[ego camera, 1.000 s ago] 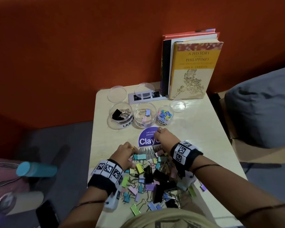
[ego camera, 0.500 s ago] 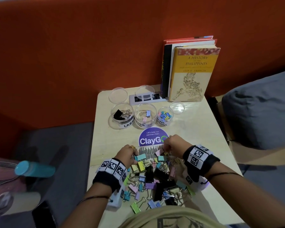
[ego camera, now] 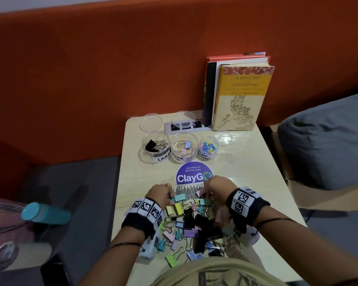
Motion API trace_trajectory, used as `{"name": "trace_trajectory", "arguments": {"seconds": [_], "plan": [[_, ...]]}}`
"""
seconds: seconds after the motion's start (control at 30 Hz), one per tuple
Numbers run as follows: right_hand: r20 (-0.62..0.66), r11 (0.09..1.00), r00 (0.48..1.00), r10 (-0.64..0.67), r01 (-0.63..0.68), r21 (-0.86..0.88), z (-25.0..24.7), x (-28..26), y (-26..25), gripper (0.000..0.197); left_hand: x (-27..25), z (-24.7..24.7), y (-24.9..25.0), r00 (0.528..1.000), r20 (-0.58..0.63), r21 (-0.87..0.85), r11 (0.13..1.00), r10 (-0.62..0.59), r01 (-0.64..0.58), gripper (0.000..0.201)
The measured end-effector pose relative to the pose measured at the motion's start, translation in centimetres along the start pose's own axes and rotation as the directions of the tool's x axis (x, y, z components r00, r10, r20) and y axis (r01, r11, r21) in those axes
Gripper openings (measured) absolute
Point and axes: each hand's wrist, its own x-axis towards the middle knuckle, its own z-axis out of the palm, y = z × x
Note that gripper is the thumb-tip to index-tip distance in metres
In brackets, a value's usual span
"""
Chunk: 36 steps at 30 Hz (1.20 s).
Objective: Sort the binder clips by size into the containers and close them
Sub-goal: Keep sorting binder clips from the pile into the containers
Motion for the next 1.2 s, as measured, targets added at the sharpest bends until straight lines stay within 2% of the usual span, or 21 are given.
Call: {"name": "trace_trajectory", "arguments": {"seconds": [0.07,0.23,0.47,0.57,0.63,0.7,0.8,0.87,0.97,1.0,1.13,1.2], "plan": [[-0.028,1.0,1.0,-0.013,0.013,-0.026,0.2,-0.1,0.1,0.031,-0.1,0.0,0.0,1.0,0.013,0.011,1.0,-0.014,0.014,0.016],[-0.036,0.994,0.999,-0.016,0.012,-0.113,0.2,-0.2,0.1,0.034,0.1,0.1,0.2,0.998,0.06,-0.004,1.0,-0.03,0.03,0.026],[-0.077,0.991,0.996,0.049,-0.058,-0.122,0.4,0.0,0.1,0.033,-0.2,-0.3,0.7,0.998,-0.001,-0.029,0.998,-0.064,0.064,0.022],[-0.098,0.995,0.992,0.08,-0.086,-0.059,0.4,0.0,0.3,0.035,0.1,-1.2,1.3,0.996,-0.076,-0.152,0.988,-0.053,0.041,0.01],[-0.129,0.994,0.986,0.107,-0.105,0.022,0.2,-0.1,0.4,0.034,0.5,-2.5,2.7,0.988,-0.144,-0.215,0.976,-0.052,0.02,0.016],[-0.155,0.986,0.979,0.135,-0.118,0.117,-0.2,-0.3,0.6,0.033,1.7,-3.6,4.4,0.978,-0.211,-0.195,0.98,0.003,-0.046,0.027],[-0.185,0.955,0.968,0.169,-0.114,0.275,-0.6,-0.7,1.2,0.025,3.7,-5.2,7.7,0.964,-0.249,-0.135,0.982,0.096,-0.133,0.028],[-0.271,0.922,0.939,0.212,-0.1,0.375,-1.1,-1.2,1.7,0.007,5.4,-6.2,9.8,0.954,-0.271,-0.103,0.981,0.129,-0.162,0.029],[-0.362,0.85,0.872,0.33,-0.108,0.516,-1.8,-1.6,3.1,0.045,7.8,-7.2,12.3,0.949,-0.275,-0.039,0.984,0.154,-0.171,0.03],[-0.383,0.823,0.847,0.368,-0.105,0.558,-2.3,-1.7,3.6,0.047,8.4,-7.3,12.9,0.952,-0.269,-0.006,0.988,0.15,-0.157,0.03],[-0.41,0.729,0.762,0.502,-0.118,0.674,-4.4,-1.5,5.1,0.015,10.7,-6.7,14.0,0.958,-0.255,0.094,0.989,0.133,-0.113,0.032],[-0.433,0.695,0.732,0.526,-0.077,0.715,-5.4,-0.9,5.6,0.012,11.3,-6.3,13.6,0.962,-0.228,0.139,0.983,0.153,-0.123,0.046]]}}
